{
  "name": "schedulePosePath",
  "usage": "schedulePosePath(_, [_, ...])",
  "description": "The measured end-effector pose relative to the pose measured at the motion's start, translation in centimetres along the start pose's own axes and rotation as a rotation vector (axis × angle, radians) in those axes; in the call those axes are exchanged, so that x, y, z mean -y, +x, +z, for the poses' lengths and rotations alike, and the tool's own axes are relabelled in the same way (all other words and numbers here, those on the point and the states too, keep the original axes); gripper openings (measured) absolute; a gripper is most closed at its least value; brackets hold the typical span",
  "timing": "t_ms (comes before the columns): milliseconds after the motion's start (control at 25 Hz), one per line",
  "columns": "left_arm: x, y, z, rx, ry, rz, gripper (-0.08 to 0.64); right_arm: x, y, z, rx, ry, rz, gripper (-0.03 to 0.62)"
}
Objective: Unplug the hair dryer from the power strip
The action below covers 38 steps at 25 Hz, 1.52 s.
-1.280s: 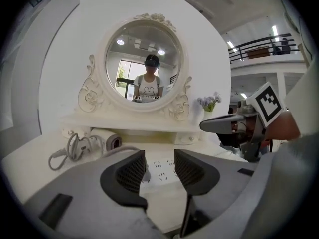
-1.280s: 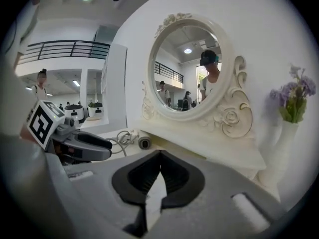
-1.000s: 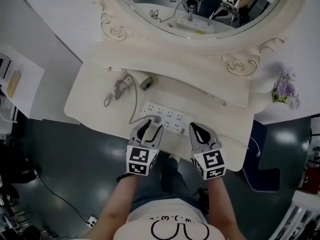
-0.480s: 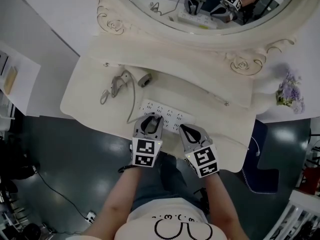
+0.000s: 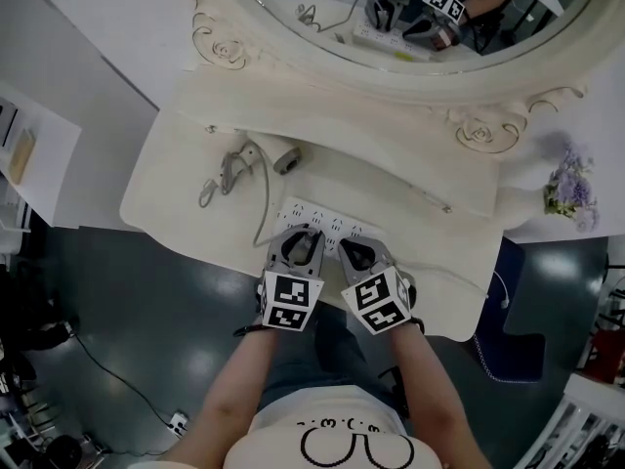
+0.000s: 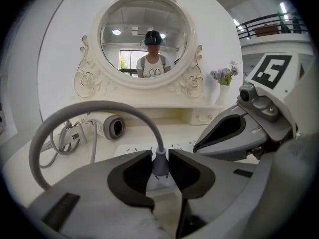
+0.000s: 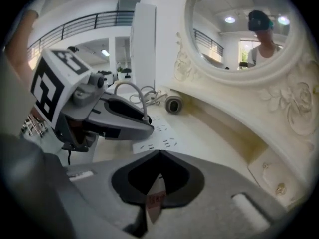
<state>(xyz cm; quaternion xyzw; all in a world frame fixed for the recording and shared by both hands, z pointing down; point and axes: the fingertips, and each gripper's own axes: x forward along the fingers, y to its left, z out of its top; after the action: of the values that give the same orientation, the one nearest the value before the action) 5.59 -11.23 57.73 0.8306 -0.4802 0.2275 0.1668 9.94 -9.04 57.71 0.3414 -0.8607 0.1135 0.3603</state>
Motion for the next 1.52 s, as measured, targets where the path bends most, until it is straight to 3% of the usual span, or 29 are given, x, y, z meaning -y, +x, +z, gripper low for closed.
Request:
schedulePosePath(80, [0.0, 0.1, 0.4, -0.008, -0.053, -0.014, 0.1, -0.1, 0.2, -0.2, -0.03, -0.001, -0.003, -0.005])
schedulePosePath(200, [-0.1, 0.2, 0.8, -0.022, -0.197, -0.057, 0.1, 0.1, 0.3, -0.3, -0.026, 0.021, 0.007, -0.005])
schedulePosePath(240, [-0.1, 0.3, 0.8, -0.026, -0.209, -0.059, 0.1, 0.1, 0.4, -0.3, -0.026, 0.025, 0.007, -0.005])
schedulePosePath(320, [-0.1, 0.3, 0.8, -0.036, -0.128, -0.032, 0.095, 0.2, 0.4, -0.2, -0.03, 0.04, 0.004, -0.005])
schedulePosePath(440, [0.3, 0.5, 0.5, -0.057, 0.152, 0.019, 0.087, 0.4, 0.5, -0.1, -0.033, 0.066, 0.007, -0.005])
schedulePosePath(480, [0.5, 0.5, 0.5, -0.06, 0.203, 0.021, 0.086, 0.4, 0.5, -0.2, -0.033, 0.072, 0.011, -0.005])
schedulePosePath(520, [0.5, 0.5, 0.5, -0.061, 0.205, 0.016, 0.084, 0.5, 0.5, -0.2, -0.033, 0.076, 0.015, -0.005])
schedulePosePath(560, [0.4, 0.4, 0.6, -0.057, 0.156, 0.005, 0.081, 0.5, 0.5, -0.2, -0.033, 0.078, 0.017, -0.005])
schedulePosePath(680, [0.0, 0.1, 1.5, -0.028, -0.113, -0.051, 0.068, 0.3, 0.4, -0.3, -0.03, 0.071, 0.015, -0.006])
schedulePosePath(760, [0.1, 0.1, 1.7, -0.025, -0.146, -0.062, 0.066, 0.4, 0.4, -0.3, -0.029, 0.071, 0.014, -0.006])
schedulePosePath(840, [0.1, 0.0, 1.6, -0.032, -0.043, -0.032, 0.061, 0.4, 0.4, -0.3, -0.026, 0.072, 0.016, -0.006])
schedulePosePath(960, [0.5, -0.1, 1.3, -0.041, 0.202, 0.021, 0.054, 0.5, 0.4, -0.2, -0.022, 0.073, 0.014, -0.006])
schedulePosePath(1000, [0.6, -0.1, 1.3, -0.039, 0.235, 0.023, 0.054, 0.5, 0.4, -0.2, -0.023, 0.073, 0.013, -0.005])
schedulePosePath(1040, [0.6, -0.2, 1.3, -0.034, 0.206, 0.012, 0.054, 0.4, 0.4, -0.2, -0.024, 0.073, 0.015, -0.006])
schedulePosePath(1080, [0.3, -0.2, 1.4, -0.021, 0.104, -0.013, 0.054, 0.4, 0.5, -0.1, -0.025, 0.071, 0.017, -0.006])
schedulePosePath(1160, [-0.3, -0.3, 2.1, 0.019, -0.183, -0.077, 0.051, 0.3, 0.5, -0.2, -0.026, 0.065, 0.016, -0.006])
schedulePosePath(1200, [-0.5, -0.4, 2.4, 0.031, -0.259, -0.09, 0.054, 0.3, 0.4, -0.2, -0.026, 0.06, 0.012, -0.006])
schedulePosePath(1240, [-0.4, -0.5, 2.5, 0.03, -0.249, -0.081, 0.054, 0.3, 0.4, -0.2, -0.025, 0.056, 0.007, -0.006])
schedulePosePath(1400, [0.5, -0.6, 2.0, -0.021, 0.098, -0.013, 0.041, 0.4, 0.3, -0.2, -0.019, 0.067, 0.01, -0.006])
schedulePosePath(1520, [0.8, -0.6, 1.9, -0.03, 0.218, -0.007, 0.041, 0.4, 0.3, -0.2, -0.018, 0.062, 0.001, -0.006])
